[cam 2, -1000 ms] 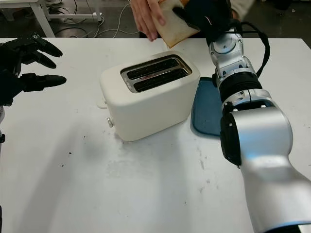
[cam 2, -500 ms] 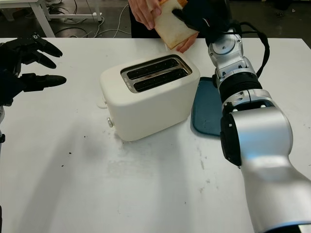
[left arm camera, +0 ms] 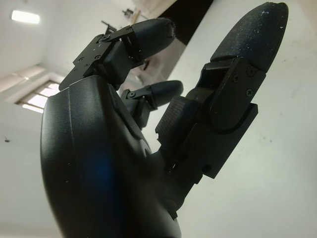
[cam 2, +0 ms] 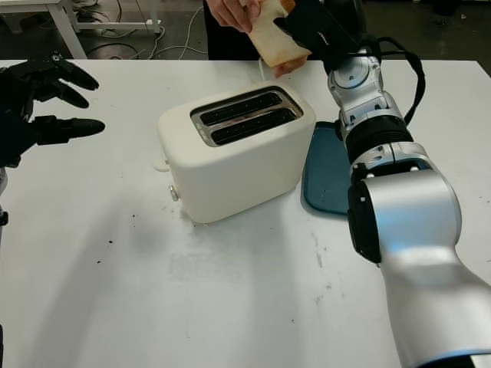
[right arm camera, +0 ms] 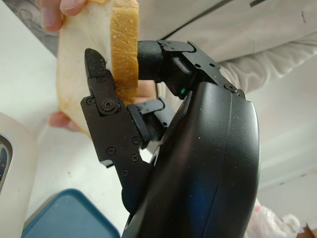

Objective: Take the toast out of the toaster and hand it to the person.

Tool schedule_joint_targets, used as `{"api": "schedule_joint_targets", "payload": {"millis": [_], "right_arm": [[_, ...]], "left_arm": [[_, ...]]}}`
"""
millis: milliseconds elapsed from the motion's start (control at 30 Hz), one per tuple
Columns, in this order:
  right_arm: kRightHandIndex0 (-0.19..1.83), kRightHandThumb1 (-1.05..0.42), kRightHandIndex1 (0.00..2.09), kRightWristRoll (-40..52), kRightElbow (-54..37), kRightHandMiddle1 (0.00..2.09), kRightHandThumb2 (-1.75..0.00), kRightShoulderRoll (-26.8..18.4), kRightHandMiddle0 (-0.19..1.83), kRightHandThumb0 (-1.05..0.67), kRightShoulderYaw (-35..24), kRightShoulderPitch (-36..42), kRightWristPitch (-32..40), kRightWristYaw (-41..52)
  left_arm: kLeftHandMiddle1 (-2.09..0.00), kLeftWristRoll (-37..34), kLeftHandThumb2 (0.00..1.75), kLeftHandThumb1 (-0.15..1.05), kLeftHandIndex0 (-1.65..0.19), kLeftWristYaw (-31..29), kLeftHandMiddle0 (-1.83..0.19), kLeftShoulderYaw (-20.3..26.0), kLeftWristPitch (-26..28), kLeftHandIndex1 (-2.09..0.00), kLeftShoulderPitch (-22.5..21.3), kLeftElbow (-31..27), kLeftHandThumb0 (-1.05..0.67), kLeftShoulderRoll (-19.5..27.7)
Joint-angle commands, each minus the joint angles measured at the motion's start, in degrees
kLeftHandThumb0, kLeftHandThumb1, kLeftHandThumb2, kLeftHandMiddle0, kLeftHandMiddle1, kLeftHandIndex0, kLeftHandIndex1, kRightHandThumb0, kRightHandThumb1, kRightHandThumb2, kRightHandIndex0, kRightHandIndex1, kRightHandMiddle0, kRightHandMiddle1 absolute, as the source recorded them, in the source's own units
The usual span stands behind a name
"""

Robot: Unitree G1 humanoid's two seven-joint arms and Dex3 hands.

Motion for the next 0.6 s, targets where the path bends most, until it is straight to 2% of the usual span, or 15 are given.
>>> {"api": "schedule_joint_targets", "payload": {"millis": [0,200,567], "right_arm": [[0.94,-0.92,1.75,0.49,0.18,1.74,-0.18,-0.27,0.78,-0.28,-0.42,0.69,-0.47,-0.08],[0.84,-0.92,1.75,0.42,0.23,1.75,-0.18,-0.32,0.75,-0.32,-0.52,0.58,0.28,-0.03],[0.98,-0.92,1.75,-0.39,0.32,1.75,-0.19,-1.21,0.79,-0.3,0.37,1.12,-0.55,1.55]], "left_arm": [[-1.34,0.31,0.0,0.72,-0.48,0.43,-0.46,0.08,-0.33,-1.2,0.14,-0.14,-1.05,0.28],[-1.36,0.05,0.0,0.71,-0.48,0.43,-0.46,0.17,-0.07,-1.21,0.12,-0.27,-1.05,0.08],[-1.34,0.1,0.0,0.71,-0.48,0.4,-0.46,0.2,-0.34,-1.21,0.24,-0.01,-1.05,0.21]]}}
